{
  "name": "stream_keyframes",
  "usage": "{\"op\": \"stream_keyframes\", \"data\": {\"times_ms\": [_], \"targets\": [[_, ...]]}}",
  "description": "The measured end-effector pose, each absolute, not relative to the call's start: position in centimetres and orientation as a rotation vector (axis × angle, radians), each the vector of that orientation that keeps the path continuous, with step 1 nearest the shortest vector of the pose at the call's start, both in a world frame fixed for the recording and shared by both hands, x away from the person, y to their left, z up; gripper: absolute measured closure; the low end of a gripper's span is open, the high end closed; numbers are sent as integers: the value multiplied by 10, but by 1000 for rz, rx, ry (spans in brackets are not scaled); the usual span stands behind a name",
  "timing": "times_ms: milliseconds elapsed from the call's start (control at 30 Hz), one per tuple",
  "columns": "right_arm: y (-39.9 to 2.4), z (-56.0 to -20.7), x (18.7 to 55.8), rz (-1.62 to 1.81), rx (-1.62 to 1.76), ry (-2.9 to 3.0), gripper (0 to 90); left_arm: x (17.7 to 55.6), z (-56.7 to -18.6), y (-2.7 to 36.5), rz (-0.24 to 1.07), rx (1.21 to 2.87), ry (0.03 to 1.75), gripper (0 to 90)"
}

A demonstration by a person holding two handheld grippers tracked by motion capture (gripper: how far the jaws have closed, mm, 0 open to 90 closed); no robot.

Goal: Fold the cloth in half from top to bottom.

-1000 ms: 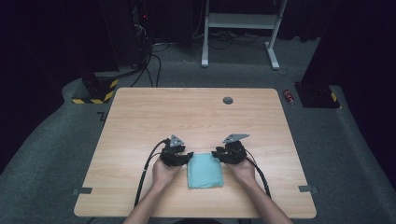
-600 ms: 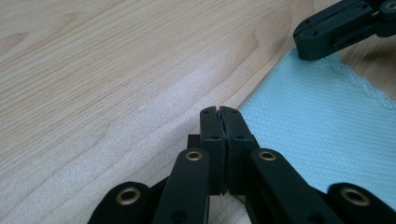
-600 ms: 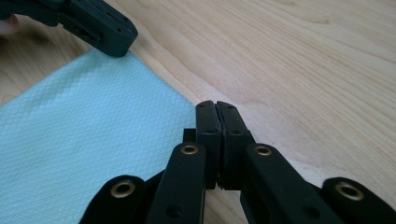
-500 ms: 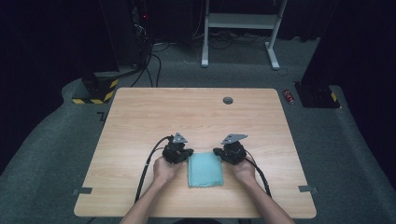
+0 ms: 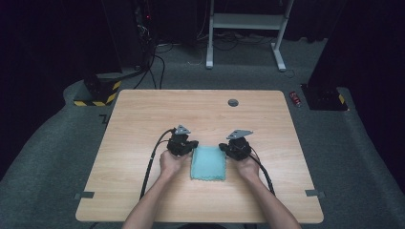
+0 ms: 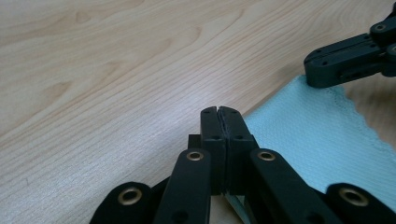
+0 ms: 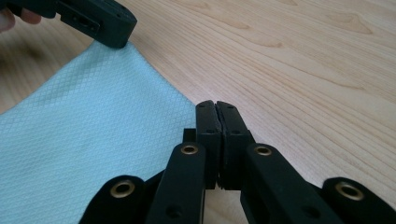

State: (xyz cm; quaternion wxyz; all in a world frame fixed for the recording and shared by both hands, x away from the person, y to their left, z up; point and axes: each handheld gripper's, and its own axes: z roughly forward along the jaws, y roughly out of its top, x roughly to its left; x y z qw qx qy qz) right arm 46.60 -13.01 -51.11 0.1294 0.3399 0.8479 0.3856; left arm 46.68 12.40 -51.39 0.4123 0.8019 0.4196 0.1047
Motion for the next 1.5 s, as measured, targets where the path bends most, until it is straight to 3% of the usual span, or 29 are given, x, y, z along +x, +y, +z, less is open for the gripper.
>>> {"op": "stream_keyframes", "data": {"times_ms": [100, 200, 300, 467, 900, 1500], "targets": [[-126, -513, 470, 1095, 987, 2467, 867, 469, -520, 123, 288, 2025, 1072, 881], [-124, -515, 472, 1084, 1023, 2484, 705, 465, -515, 124, 299, 1995, 1081, 762], [-128, -513, 465, 1101, 1038, 2462, 672, 455, -507, 123, 354, 2023, 1053, 660], [-132, -511, 451, 1119, 1004, 2454, 662, 439, -508, 123, 422, 2055, 1050, 587], [-138, -517, 433, 1086, 985, 2451, 616, 424, -516, 139, 422, 2037, 1104, 516], [-196, -500, 403, 1218, 1122, 2308, 599, 379, -501, 183, 437, 1909, 1124, 439]]}}
